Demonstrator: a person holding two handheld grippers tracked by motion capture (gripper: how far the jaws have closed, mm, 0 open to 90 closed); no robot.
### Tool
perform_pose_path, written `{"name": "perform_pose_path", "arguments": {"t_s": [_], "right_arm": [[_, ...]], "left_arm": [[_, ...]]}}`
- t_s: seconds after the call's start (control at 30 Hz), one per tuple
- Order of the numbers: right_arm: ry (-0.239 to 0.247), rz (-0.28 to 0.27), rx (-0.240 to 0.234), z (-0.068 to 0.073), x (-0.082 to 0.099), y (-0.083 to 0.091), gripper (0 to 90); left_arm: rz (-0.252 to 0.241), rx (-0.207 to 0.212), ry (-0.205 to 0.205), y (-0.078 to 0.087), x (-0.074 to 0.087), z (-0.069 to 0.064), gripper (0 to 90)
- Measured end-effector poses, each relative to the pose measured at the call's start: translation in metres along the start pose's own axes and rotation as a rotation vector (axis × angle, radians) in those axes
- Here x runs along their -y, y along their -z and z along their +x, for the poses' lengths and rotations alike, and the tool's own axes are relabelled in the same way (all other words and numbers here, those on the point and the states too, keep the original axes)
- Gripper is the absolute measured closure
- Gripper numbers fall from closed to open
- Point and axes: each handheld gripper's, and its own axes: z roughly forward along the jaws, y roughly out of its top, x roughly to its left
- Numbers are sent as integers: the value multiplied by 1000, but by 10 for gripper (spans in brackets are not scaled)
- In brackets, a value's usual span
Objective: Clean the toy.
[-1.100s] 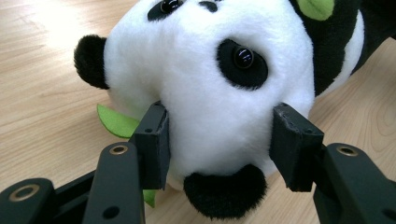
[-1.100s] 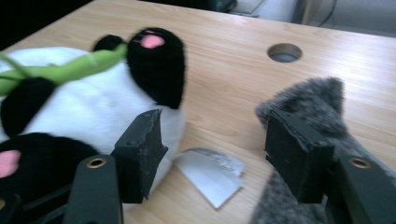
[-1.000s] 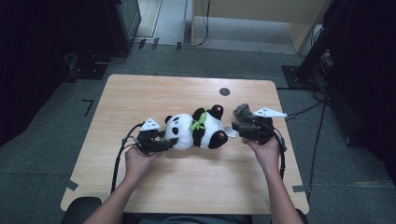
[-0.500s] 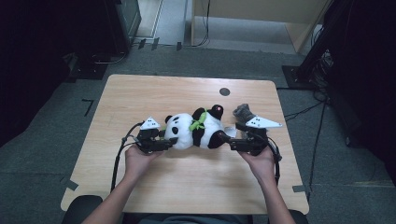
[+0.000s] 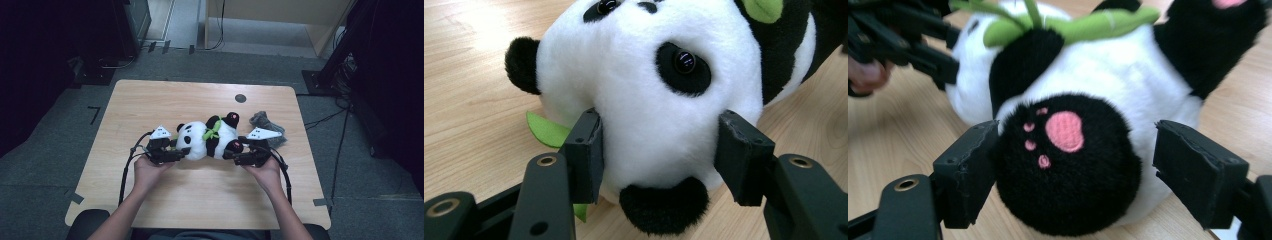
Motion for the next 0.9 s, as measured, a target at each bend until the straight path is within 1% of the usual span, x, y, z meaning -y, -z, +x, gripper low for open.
{"name": "perform_pose_path", "arguments": {"t_s": [0.07, 0.1, 0.13, 0.17, 0.2, 0.23, 0.27, 0.3, 0.43, 0.47, 0.5, 0.53, 0.57, 0.6, 0.67, 0.7, 0.73, 0.77, 0.8, 0.83, 0.9], "right_arm": [[21, 16, 0, 1, 2, -7, 175], [39, 20, 1, 1, 2, -9, 156], [53, 17, 2, 2, 2, -11, 159], [57, 19, 16, 3, 2, -12, 170], [57, 19, 16, 3, 2, -12, 170], [69, 20, 24, 3, 2, -13, 202], [111, 25, 62, 5, 3, -13, 272], [128, 28, 68, 5, 3, -13, 295], [146, 39, 100, 6, -1, -12, 477], [133, 47, 103, 6, -3, -12, 509], [117, 57, 94, 6, -7, -11, 533], [117, 57, 94, 6, -7, -11, 533], [81, 66, 80, 4, -15, -8, 567], [81, 66, 80, 4, -15, -8, 567], [19, 58, 52, -1, -23, -2, 591], [19, 58, 52, -1, -23, -2, 591], [3, 54, 54, -2, -28, 2, 597], [-5, 55, 58, -3, -30, 4, 599], [-5, 55, 58, -3, -30, 4, 599], [-15, 51, 58, -4, -31, 6, 600], [-47, 45, 53, -8, -36, 12, 602]], "left_arm": [[0, 2, 1, 0, 0, 0, 435], [-2, 8, 10, 0, 0, 1, 434], [-2, 8, 10, 0, 0, 1, 434], [-4, 11, 16, 0, 0, 2, 432], [-4, 15, 25, 0, 0, 2, 432], [-6, 18, 30, -1, 0, 3, 430], [-7, 19, 33, -1, 0, 3, 421], [-7, 19, 34, -1, 0, 2, 412], [-20, 24, 16, -3, 1, 2, 328], [-25, 25, 14, -3, 1, 2, 309], [-29, 26, 13, -3, 1, 3, 287], [-32, 25, 13, -3, 1, 3, 287], [-36, 28, 14, -2, 0, 4, 255], [-41, 31, 20, -2, -1, 4, 255], [-52, 34, 20, 0, -2, 4, 202], [-61, 34, 10, 2, -3, 3, 202], [-61, 26, -8, 3, -4, 2, 182], [-57, 28, -29, 4, -4, 0, 173], [-53, 24, -46, 5, -4, -1, 173], [-49, 20, -59, 6, -4, -2, 140], [-53, 31, -61, 8, -4, -2, 133]]}}
